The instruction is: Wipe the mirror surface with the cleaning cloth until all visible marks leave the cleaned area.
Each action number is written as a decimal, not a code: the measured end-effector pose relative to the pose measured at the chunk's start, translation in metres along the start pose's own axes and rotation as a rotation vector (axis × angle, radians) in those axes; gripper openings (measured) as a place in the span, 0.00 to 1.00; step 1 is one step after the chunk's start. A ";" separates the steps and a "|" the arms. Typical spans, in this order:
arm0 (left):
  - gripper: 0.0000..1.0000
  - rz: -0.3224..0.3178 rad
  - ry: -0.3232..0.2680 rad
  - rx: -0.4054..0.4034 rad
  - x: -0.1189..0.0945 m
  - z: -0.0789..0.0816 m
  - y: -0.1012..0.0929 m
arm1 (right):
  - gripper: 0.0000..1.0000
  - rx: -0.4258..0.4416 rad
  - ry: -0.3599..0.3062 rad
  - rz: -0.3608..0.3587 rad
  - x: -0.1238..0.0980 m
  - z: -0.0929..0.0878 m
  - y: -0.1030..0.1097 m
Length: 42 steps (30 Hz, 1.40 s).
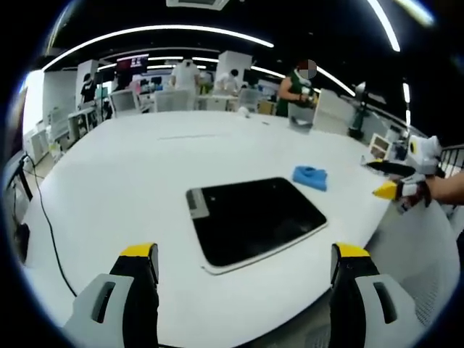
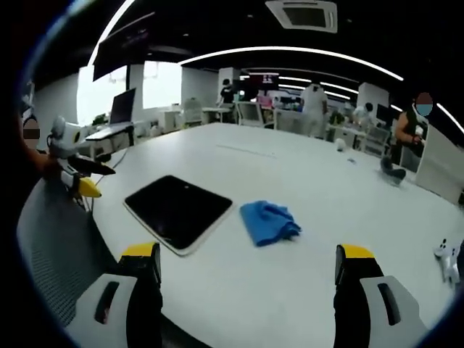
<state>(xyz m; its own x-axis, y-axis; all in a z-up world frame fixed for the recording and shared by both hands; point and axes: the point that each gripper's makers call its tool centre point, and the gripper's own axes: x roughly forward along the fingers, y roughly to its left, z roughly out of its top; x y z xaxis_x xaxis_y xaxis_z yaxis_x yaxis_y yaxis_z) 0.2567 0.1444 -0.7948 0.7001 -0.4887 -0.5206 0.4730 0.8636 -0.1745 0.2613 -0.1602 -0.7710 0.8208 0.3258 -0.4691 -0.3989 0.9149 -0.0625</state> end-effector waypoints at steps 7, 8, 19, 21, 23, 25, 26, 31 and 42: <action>0.99 0.002 -0.003 -0.003 -0.001 0.001 -0.001 | 1.00 -0.020 0.017 0.012 0.000 -0.004 0.003; 0.99 0.000 -0.003 -0.006 -0.001 0.001 -0.002 | 1.00 -0.015 0.023 0.015 0.000 -0.006 0.002; 0.99 0.003 0.002 -0.011 -0.001 0.001 -0.004 | 1.00 -0.022 0.041 0.019 -0.001 -0.011 0.002; 0.99 -0.001 0.001 -0.007 0.000 0.001 -0.004 | 1.00 -0.026 0.037 0.017 -0.001 -0.010 0.002; 0.99 -0.004 0.002 -0.005 0.000 0.001 -0.005 | 1.00 -0.027 0.034 0.014 -0.002 -0.010 0.002; 0.99 -0.003 0.002 -0.004 0.000 0.001 -0.005 | 1.00 -0.022 0.030 0.004 -0.003 -0.009 0.000; 0.99 -0.003 0.000 -0.007 0.000 0.001 -0.004 | 1.00 -0.019 0.030 0.001 -0.003 -0.010 -0.001; 0.99 -0.005 -0.001 -0.006 0.000 0.001 -0.005 | 1.00 -0.014 0.034 -0.006 -0.004 -0.011 -0.003; 0.99 -0.012 -0.003 -0.003 -0.001 0.001 -0.008 | 1.00 -0.022 0.047 -0.004 -0.003 -0.014 -0.002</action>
<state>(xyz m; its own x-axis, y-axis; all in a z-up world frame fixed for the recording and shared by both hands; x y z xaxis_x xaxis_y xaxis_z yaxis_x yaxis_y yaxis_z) 0.2530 0.1382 -0.7925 0.6958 -0.4992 -0.5164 0.4794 0.8582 -0.1835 0.2536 -0.1665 -0.7816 0.8025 0.3106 -0.5094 -0.4051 0.9105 -0.0830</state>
